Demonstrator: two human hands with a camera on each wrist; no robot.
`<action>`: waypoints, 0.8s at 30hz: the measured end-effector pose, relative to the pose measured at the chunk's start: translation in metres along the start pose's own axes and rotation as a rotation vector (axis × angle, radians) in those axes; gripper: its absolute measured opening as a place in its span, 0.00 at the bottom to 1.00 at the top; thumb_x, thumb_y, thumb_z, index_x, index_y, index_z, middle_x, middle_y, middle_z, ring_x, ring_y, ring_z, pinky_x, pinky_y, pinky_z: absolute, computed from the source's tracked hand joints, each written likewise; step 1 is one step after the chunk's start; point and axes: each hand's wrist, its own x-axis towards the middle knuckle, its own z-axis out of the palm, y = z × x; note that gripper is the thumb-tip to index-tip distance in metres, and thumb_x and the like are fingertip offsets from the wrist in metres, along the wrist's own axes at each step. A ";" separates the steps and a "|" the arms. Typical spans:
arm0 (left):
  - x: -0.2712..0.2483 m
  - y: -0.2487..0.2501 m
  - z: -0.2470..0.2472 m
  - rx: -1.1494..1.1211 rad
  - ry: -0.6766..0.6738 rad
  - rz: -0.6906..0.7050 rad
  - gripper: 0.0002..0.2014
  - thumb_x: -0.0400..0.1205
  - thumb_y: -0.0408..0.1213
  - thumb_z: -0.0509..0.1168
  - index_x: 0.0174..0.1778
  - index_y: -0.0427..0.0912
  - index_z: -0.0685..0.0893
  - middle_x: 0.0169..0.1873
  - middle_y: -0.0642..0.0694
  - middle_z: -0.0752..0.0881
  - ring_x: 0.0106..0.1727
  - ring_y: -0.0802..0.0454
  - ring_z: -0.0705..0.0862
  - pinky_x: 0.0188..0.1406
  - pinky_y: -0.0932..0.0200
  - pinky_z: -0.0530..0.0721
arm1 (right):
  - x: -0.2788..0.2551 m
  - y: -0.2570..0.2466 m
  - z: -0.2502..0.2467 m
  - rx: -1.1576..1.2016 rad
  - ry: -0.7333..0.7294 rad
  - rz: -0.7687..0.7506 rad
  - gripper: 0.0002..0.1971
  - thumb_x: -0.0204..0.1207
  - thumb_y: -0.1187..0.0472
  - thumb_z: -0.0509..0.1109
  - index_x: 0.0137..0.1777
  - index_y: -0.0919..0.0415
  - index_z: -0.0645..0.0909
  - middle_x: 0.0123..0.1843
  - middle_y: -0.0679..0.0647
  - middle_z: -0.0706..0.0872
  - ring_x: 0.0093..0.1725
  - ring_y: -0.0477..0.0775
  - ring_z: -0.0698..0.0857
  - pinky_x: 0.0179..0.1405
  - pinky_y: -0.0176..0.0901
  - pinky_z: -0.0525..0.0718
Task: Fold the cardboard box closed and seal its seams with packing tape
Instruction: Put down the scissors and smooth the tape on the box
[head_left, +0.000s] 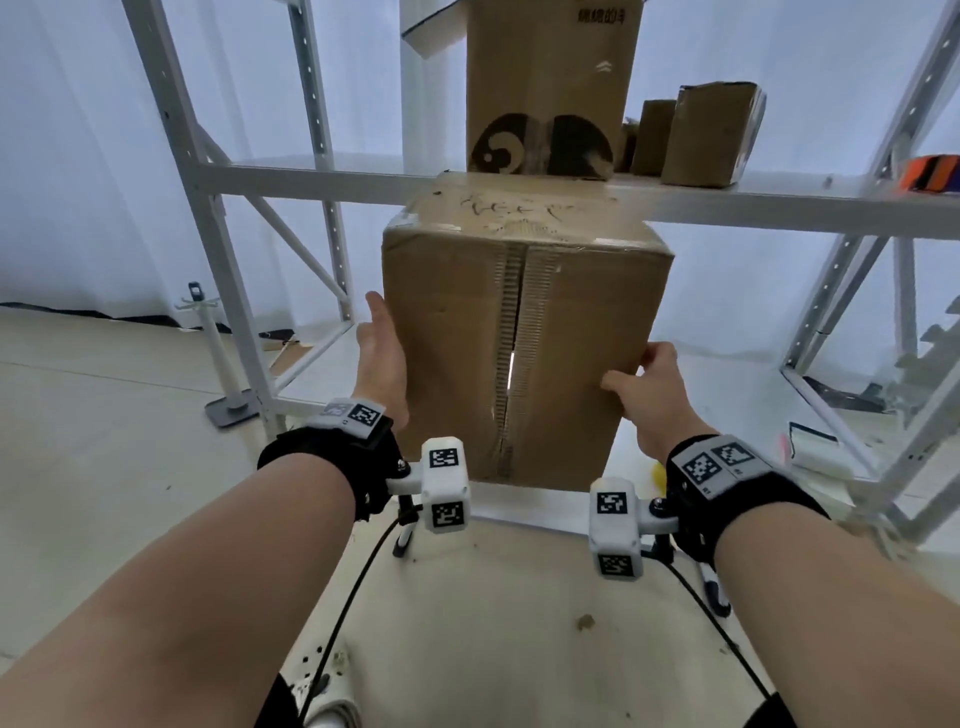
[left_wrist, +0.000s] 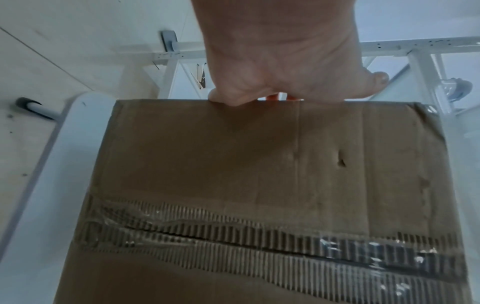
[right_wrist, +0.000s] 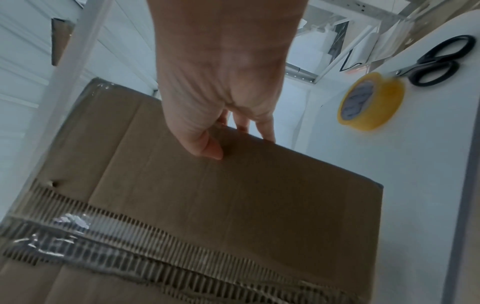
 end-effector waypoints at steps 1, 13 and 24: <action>0.001 -0.004 0.000 0.005 -0.001 -0.012 0.43 0.74 0.76 0.40 0.83 0.58 0.48 0.82 0.55 0.57 0.82 0.47 0.57 0.79 0.36 0.55 | 0.000 0.002 0.001 0.003 0.002 0.018 0.19 0.74 0.71 0.68 0.60 0.59 0.66 0.57 0.54 0.78 0.56 0.57 0.81 0.56 0.53 0.83; 0.017 0.038 0.001 0.409 0.023 0.162 0.58 0.62 0.85 0.39 0.67 0.39 0.78 0.60 0.41 0.83 0.62 0.42 0.80 0.70 0.41 0.72 | 0.010 -0.045 0.004 -0.073 -0.014 0.032 0.44 0.64 0.21 0.55 0.69 0.55 0.73 0.63 0.53 0.81 0.60 0.56 0.79 0.64 0.57 0.77; 0.025 0.043 -0.004 0.805 -0.070 0.120 0.27 0.85 0.51 0.55 0.65 0.29 0.76 0.62 0.30 0.81 0.63 0.33 0.80 0.61 0.52 0.78 | 0.021 -0.071 0.005 -0.322 -0.064 0.107 0.18 0.78 0.49 0.66 0.54 0.65 0.74 0.50 0.58 0.81 0.46 0.56 0.81 0.40 0.45 0.81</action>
